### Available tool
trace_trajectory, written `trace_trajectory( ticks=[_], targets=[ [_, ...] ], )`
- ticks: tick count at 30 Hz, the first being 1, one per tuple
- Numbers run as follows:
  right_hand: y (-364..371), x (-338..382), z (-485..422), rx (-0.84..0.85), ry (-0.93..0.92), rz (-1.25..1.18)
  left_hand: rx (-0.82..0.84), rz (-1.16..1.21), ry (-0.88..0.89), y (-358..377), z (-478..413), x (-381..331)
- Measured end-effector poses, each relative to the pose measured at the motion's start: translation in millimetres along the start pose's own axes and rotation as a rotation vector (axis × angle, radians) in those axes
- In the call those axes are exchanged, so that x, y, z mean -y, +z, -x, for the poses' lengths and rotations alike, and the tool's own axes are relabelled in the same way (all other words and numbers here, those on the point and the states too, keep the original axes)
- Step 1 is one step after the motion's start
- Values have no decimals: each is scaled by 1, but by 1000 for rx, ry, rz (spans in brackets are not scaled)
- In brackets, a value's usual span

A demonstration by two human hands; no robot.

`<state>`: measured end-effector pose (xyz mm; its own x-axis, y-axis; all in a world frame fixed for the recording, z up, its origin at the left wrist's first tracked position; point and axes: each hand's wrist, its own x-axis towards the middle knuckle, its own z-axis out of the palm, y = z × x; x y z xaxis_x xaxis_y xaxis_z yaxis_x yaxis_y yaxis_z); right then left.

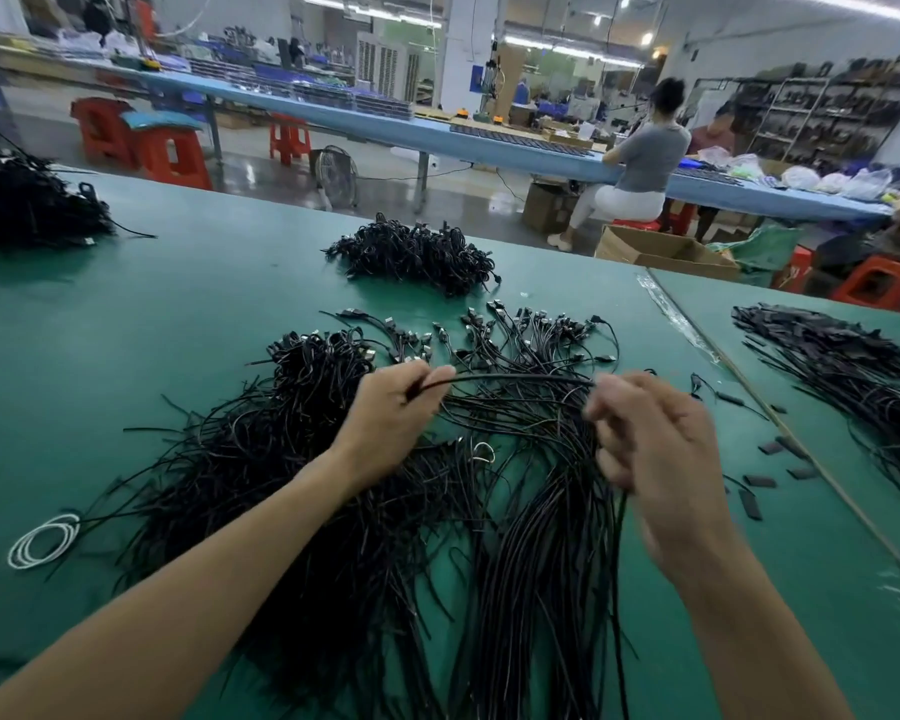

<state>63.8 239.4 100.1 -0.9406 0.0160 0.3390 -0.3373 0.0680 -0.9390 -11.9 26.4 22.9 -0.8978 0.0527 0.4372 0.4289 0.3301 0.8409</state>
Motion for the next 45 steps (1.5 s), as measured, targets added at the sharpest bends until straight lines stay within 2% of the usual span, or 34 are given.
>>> trace_trajectory(
  ticks=[2,3,5,8,9,10,12,15,18,22,24,27,29,32,35,38,40,43,45],
  targets=[
    [-20,-2,-1,-172,24,-89,-107,-69,93,-14,10,-6],
    [-29,-5,-2,-217,40,-65,-90,-61,111,-21,15,-10],
    [-44,-17,-6,-230,90,159,80,-31,87,-32,24,-21],
    [-55,-40,-8,19,162,872,324,-69,-19,-40,34,-27],
    [-51,-43,-6,135,165,998,360,-99,-40,-40,36,-27],
    [-44,-46,-3,245,167,1015,388,-129,-50,-38,38,-28],
    [-27,-49,3,420,145,871,429,-153,-41,-31,43,-28],
    [-1,-53,11,487,65,684,435,-93,-9,-20,46,-29],
    [12,-54,12,463,-17,701,447,-20,6,-16,49,-30],
    [14,-51,9,360,-37,486,470,-3,-90,-11,56,-33],
    [12,-51,6,273,-37,423,595,52,-198,-7,62,-37],
    [14,-55,6,194,16,379,820,262,-358,-1,72,-45],
    [16,-58,8,148,61,332,856,424,-386,1,74,-52],
    [18,-59,13,134,116,268,705,708,-435,-1,68,-64],
    [25,-56,21,293,146,320,432,896,-404,0,55,-69],
    [33,-48,31,459,138,442,204,913,-348,6,46,-66],
    [35,-45,35,506,123,500,114,792,-250,13,44,-59],
    [35,-37,39,573,106,582,-4,341,-48,21,45,-46],
    [33,-29,40,585,68,599,70,173,-17,22,49,-38]
  ],
)
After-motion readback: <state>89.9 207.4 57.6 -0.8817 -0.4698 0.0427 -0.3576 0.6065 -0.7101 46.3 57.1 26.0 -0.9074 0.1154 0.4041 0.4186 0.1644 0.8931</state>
